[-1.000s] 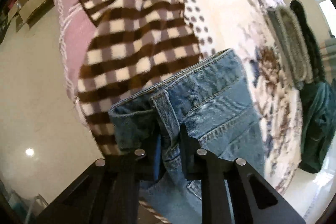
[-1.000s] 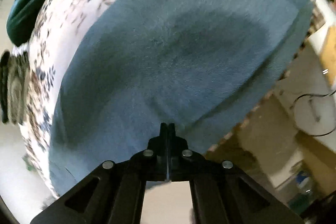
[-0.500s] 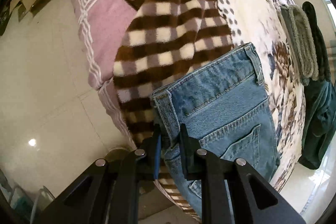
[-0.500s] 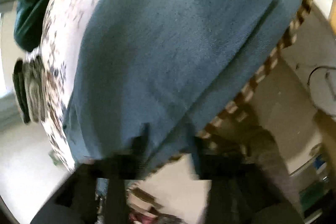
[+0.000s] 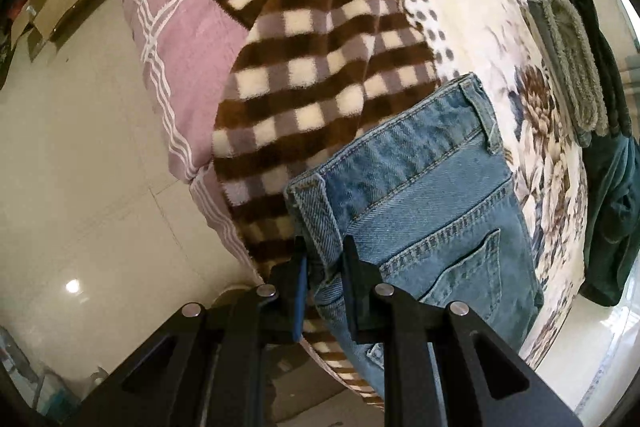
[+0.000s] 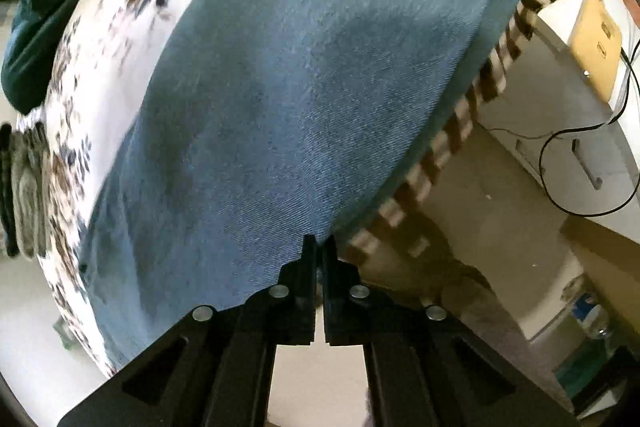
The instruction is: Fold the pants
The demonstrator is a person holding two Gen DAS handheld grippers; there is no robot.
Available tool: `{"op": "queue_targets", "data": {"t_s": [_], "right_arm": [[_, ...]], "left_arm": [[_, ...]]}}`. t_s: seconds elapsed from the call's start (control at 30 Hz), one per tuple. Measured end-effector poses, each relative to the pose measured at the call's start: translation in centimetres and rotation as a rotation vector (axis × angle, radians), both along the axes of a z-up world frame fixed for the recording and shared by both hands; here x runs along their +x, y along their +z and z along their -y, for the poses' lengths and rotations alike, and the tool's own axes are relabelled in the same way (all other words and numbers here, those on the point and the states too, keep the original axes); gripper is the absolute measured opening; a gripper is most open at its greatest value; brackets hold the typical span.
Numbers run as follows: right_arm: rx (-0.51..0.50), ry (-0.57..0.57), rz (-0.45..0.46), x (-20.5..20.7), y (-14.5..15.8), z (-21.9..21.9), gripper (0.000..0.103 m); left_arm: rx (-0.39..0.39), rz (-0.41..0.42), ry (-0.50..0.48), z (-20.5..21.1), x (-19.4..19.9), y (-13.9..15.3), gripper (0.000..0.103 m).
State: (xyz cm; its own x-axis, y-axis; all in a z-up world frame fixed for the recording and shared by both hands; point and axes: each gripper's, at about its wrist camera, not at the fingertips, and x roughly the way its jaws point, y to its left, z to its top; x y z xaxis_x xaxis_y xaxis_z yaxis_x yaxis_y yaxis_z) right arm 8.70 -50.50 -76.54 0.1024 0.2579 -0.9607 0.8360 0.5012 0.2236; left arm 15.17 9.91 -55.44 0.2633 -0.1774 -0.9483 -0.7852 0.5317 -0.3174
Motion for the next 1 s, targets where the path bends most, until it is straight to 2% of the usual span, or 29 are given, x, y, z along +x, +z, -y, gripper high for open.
{"op": "queue_targets", "data": {"t_s": [0.1,0.2,0.23,0.27,0.37,0.4,0.43,0.47,0.53,0.57,0.63,0.73,0.83,0.9,0.93,0.97,1.0], "right_arm": [[0.038,0.066,-0.019,0.5,-1.8,0.2,0.005],[0.091,0.086,0.016,0.3,-1.9,1.1,0.023],[0.089,0.077,0.042,-0.1,-1.1,1.8,0.037],[0.078,0.071,0.065,-0.3,-0.3,2.4,0.044],[-0.001,0.023,0.117,-1.5,2.6,6.2,0.045],[-0.027,0.005,0.124,-1.7,3.3,7.4,0.045],[-0.062,-0.019,0.134,-2.3,4.0,9.2,0.045],[-0.096,-0.053,0.144,-2.7,4.7,11.2,0.045],[-0.14,-0.136,0.161,-3.7,5.6,15.9,0.045],[-0.143,-0.183,0.168,-4.0,5.6,18.2,0.045],[-0.122,-0.296,0.192,-5.2,5.0,22.5,0.045],[-0.009,-0.446,0.193,-6.8,2.0,27.8,0.045],[0.133,-0.569,0.252,-7.3,-1.2,29.7,0.045],[0.186,-0.611,0.295,-7.1,-2.3,30.0,0.044],[0.176,-0.627,0.327,-6.9,-2.2,30.2,0.039],[0.131,-0.608,0.333,-6.5,-1.7,30.3,0.019],[0.101,-0.582,0.344,-5.9,-1.2,30.2,0.017]], "left_arm": [[0.003,-0.019,-0.017,-0.1,0.5,-0.8,0.014],[0.043,-0.05,-0.065,0.4,1.1,-0.5,0.019],[0.066,-0.058,-0.088,0.8,1.3,0.0,0.019],[0.111,-0.06,-0.131,1.5,1.6,1.1,0.019],[0.227,-0.059,-0.232,4.0,2.5,4.1,0.023],[0.287,-0.042,-0.284,5.5,2.9,5.4,0.027],[0.34,-0.022,-0.331,7.2,3.3,6.6,0.04],[0.366,-0.003,-0.361,8.5,3.6,7.3,0.048],[0.404,0.05,-0.448,12.5,4.8,8.5,0.077],[0.41,0.072,-0.483,14.4,5.4,8.8,0.08],[0.404,0.092,-0.557,18.8,6.7,8.4,0.082],[0.322,0.094,-0.652,24.4,8.6,7.0,0.082],[0.263,0.073,-0.754,31.5,9.9,5.0,0.082],[0.252,0.052,-0.808,34.7,10.4,4.1,0.082],[0.248,0.044,-0.832,35.9,10.4,3.6,0.082],[0.249,0.032,-0.857,37.3,10.3,3.1,0.082],[0.249,0.017,-0.88,38.4,10.3,2.5,0.082]]}}
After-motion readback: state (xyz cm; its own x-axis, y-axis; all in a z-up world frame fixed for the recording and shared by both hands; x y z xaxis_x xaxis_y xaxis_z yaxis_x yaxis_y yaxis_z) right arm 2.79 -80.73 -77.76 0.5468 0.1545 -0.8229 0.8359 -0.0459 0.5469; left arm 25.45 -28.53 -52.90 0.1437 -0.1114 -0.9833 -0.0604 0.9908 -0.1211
